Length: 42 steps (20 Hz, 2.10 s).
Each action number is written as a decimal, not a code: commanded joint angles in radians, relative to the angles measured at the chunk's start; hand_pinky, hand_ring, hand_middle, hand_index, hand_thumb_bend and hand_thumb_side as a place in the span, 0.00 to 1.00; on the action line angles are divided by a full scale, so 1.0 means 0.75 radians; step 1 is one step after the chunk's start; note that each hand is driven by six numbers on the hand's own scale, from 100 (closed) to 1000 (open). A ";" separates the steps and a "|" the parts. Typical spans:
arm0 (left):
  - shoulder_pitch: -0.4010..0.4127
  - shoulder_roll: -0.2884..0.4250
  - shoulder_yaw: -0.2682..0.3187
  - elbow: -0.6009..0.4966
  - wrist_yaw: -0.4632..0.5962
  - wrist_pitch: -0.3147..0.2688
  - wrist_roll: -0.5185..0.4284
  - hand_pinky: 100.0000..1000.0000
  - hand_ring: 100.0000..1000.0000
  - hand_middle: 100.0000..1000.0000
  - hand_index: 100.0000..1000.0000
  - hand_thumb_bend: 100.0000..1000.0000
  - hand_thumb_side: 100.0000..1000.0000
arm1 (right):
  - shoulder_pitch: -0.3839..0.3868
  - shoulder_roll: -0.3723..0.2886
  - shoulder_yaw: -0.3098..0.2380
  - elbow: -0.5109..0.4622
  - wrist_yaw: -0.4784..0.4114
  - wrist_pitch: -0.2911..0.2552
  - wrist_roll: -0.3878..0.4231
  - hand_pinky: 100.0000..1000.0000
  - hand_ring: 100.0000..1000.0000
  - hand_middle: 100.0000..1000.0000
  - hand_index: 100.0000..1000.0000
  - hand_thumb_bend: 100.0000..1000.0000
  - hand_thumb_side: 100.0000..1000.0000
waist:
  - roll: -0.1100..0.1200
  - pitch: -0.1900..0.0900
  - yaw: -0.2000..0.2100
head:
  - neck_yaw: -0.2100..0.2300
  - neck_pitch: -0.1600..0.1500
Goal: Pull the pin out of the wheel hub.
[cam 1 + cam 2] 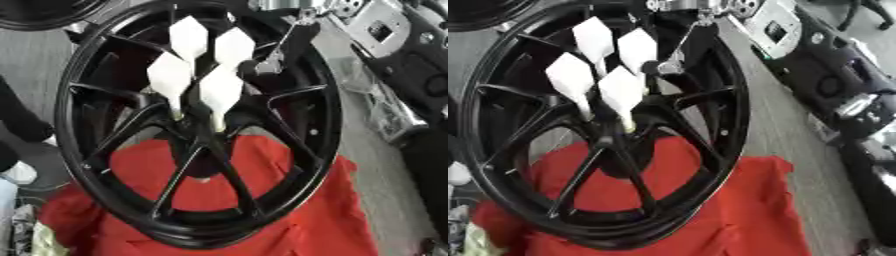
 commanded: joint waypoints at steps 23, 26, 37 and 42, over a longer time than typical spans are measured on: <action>0.022 0.083 0.021 -0.019 -0.014 0.008 0.009 0.67 0.74 0.64 0.67 0.00 0.76 | 0.085 -0.428 -0.289 -0.237 -0.368 -0.120 0.066 0.77 0.52 0.10 0.29 0.00 0.18 | -0.043 -0.060 -0.048 | 0.032 0.013; 0.022 0.089 0.026 -0.020 -0.014 0.006 0.014 0.67 0.74 0.64 0.67 0.00 0.76 | 0.274 -0.564 -0.437 -0.324 -0.480 -0.023 -0.075 0.78 0.52 0.09 0.29 0.00 0.10 | -0.035 -0.054 -0.063 | 0.046 0.006; 0.033 0.092 0.055 -0.025 -0.006 -0.006 0.037 0.68 0.74 0.64 0.67 0.00 0.76 | 1.038 -0.597 -1.011 -0.426 -0.630 0.146 -0.390 0.80 0.53 0.14 0.34 0.00 0.00 | 0.010 -0.035 -0.143 | 0.115 -0.025; 0.029 0.091 0.064 -0.026 -0.002 -0.013 0.047 0.68 0.74 0.64 0.67 0.00 0.76 | 1.297 -0.362 -1.156 -0.534 -0.408 0.164 -0.461 0.86 0.71 0.52 0.71 0.00 0.00 | 0.033 -0.027 -0.158 | 0.140 -0.041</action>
